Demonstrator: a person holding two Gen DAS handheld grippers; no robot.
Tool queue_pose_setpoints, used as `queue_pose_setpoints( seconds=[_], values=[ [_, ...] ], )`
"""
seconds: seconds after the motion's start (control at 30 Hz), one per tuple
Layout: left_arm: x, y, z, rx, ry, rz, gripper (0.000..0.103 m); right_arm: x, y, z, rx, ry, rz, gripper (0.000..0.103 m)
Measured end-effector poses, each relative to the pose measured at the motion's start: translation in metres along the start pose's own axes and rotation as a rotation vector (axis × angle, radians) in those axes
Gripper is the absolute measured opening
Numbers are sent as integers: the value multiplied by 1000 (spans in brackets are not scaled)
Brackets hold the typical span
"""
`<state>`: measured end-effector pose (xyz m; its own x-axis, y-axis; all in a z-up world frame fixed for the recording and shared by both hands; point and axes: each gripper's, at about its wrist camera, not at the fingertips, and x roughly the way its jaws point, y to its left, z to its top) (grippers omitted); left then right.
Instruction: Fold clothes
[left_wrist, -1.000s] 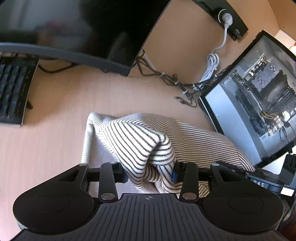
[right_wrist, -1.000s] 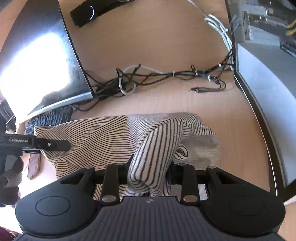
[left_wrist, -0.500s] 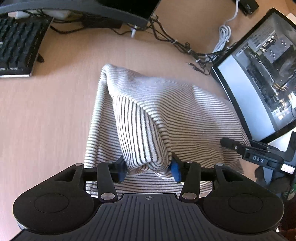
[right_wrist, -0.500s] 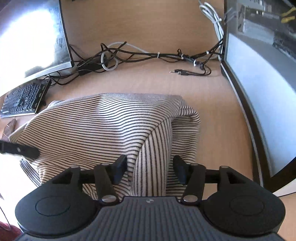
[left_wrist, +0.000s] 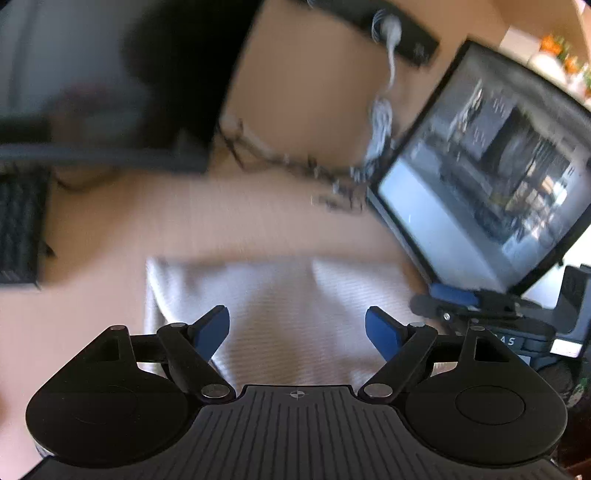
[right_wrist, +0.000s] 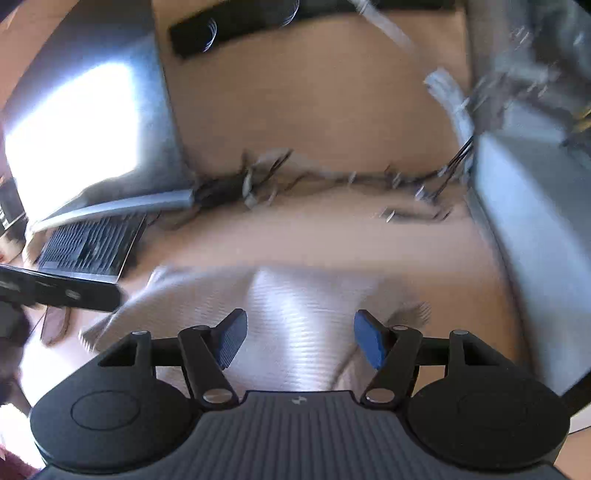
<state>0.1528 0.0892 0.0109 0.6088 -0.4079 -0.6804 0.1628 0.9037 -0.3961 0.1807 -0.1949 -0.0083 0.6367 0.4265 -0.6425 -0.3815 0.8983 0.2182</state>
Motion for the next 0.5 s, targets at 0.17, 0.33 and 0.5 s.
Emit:
queue_pose_setpoints(
  seconds=[0.17,0.33,0.5],
  values=[
    [42,-1,-24,30,106,103,88,23,-3,-18,37,66,63,77],
    [50,-14,-29,117,95,147,98,25,1,-17,69,75,117,98],
    [51,-21,-37,170,79,180,99,29,11,-19,58,72,109,103]
  ],
)
